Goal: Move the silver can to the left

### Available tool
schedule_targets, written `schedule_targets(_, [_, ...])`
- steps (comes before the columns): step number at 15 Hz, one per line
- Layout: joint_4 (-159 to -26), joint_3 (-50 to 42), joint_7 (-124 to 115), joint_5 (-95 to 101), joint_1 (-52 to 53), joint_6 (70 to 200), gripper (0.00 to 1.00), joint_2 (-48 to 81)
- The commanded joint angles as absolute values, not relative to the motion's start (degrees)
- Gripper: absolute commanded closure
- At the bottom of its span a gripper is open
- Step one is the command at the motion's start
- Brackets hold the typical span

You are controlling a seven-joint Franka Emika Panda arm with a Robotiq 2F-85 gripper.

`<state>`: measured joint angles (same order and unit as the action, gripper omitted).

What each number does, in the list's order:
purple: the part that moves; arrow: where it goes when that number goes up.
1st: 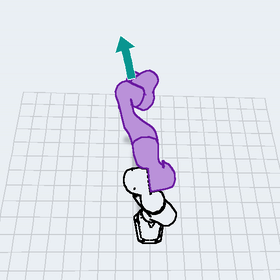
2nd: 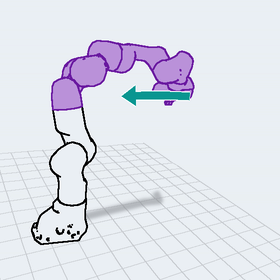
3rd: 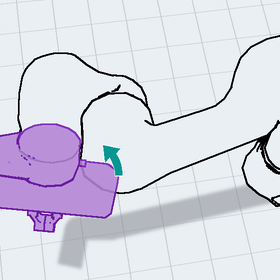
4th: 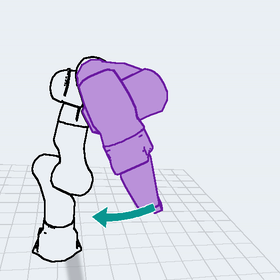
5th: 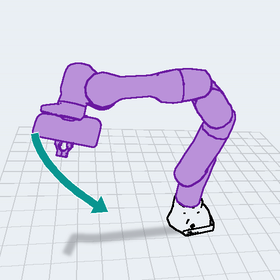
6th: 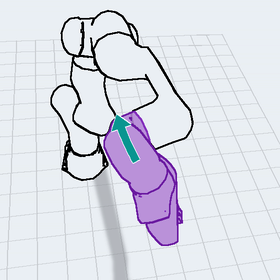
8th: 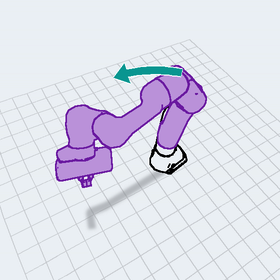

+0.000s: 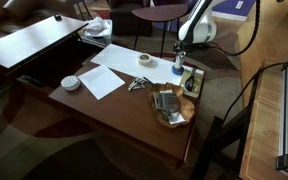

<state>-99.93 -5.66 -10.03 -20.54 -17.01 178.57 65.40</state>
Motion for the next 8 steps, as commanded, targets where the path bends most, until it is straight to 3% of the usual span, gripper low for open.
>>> schedule_targets(1, [-98.7,-7.2,-12.0,-19.5,-15.5,180.0,0.51,67.2])
schedule_targets(3, [-99.3,-8.9,-12.7,-19.6,-14.0,179.5,0.62,66.6])
schedule_targets(8, [-105.1,-10.6,-13.9,-20.0,-12.1,174.3,0.62,56.8])
